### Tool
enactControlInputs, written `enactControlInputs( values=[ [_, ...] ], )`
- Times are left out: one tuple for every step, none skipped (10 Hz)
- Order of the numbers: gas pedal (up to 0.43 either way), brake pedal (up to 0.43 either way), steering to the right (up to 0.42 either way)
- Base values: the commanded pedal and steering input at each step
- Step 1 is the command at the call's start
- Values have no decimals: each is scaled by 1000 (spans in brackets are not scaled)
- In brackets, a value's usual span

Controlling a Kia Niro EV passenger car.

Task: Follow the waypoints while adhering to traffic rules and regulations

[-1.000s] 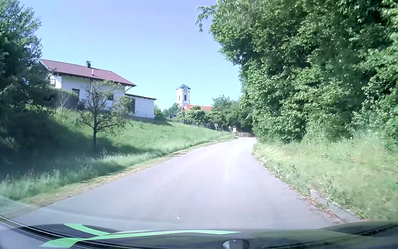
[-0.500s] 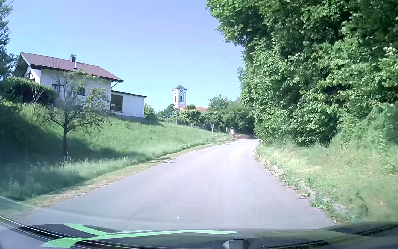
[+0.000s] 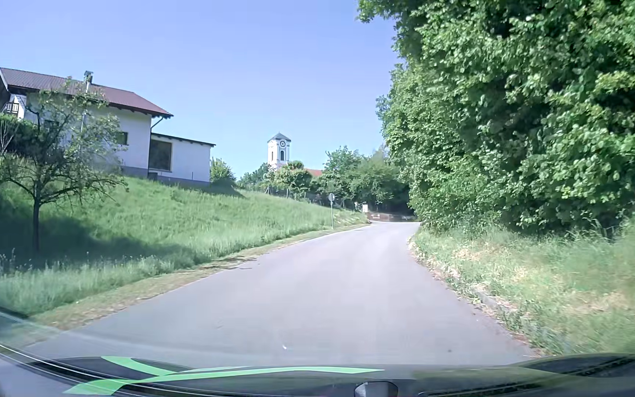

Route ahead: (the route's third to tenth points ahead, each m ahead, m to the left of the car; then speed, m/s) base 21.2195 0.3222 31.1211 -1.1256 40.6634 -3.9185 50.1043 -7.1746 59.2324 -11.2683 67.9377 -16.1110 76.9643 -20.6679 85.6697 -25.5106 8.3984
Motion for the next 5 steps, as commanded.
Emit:
enactControlInputs(
  values=[
    [220, 0, 17],
    [220, 0, 17],
    [220, 0, 18],
    [220, 0, 19],
    [220, 0, 20]
  ],
)
